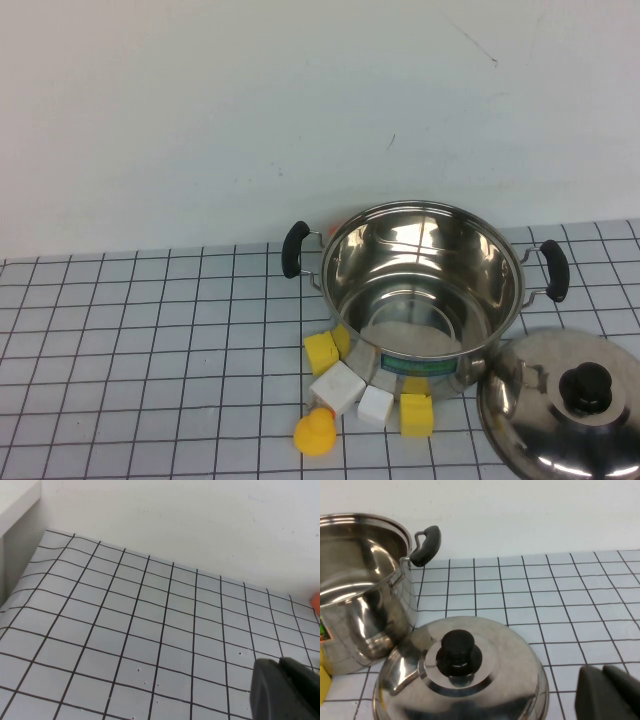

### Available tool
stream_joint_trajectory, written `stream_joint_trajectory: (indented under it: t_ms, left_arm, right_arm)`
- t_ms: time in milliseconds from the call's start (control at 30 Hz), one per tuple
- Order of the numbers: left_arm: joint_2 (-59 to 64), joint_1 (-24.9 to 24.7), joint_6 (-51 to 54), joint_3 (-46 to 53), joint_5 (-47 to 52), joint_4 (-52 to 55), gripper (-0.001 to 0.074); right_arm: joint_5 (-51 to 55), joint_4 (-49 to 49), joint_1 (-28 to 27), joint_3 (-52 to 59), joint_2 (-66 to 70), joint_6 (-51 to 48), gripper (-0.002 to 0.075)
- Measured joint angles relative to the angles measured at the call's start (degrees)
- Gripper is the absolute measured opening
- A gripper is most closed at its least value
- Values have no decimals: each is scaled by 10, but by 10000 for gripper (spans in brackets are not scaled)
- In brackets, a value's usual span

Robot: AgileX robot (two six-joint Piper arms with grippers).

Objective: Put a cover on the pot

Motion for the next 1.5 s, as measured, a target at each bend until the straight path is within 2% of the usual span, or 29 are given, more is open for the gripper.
stream_joint_trajectory:
  t_ms: [167,267,500,567,800,1033,1167,1300,1400,1500]
  left_arm:
    - [0,0,0,0,0,0,-3]
    - [0,0,0,0,0,0,-3]
    - [0,0,0,0,0,0,-3]
    - [0,0,0,0,0,0,-3]
    - [0,0,-2,0,0,0,-3]
    - [0,0,-2,0,0,0,-3]
    - [0,0,-2,0,0,0,-3]
    - [0,0,-2,0,0,0,-3]
    - [0,0,-2,0,0,0,-3]
    - [0,0,-2,0,0,0,-3]
  right_arm:
    - [0,1,0,0,0,6,-2]
    - [-5,43,0,0,0,27,-2]
    - [-27,361,0,5,0,108,-2]
    - [-28,401,0,5,0,104,-2]
    - [-23,402,0,5,0,33,-2]
    - [-7,472,0,1,0,-150,-2]
    - [-1,492,0,-49,0,-284,-2]
    - [-2,498,0,-88,41,-378,-2]
    - [-3,459,0,-116,107,-385,-2]
    - [-3,326,0,-161,171,-288,-2]
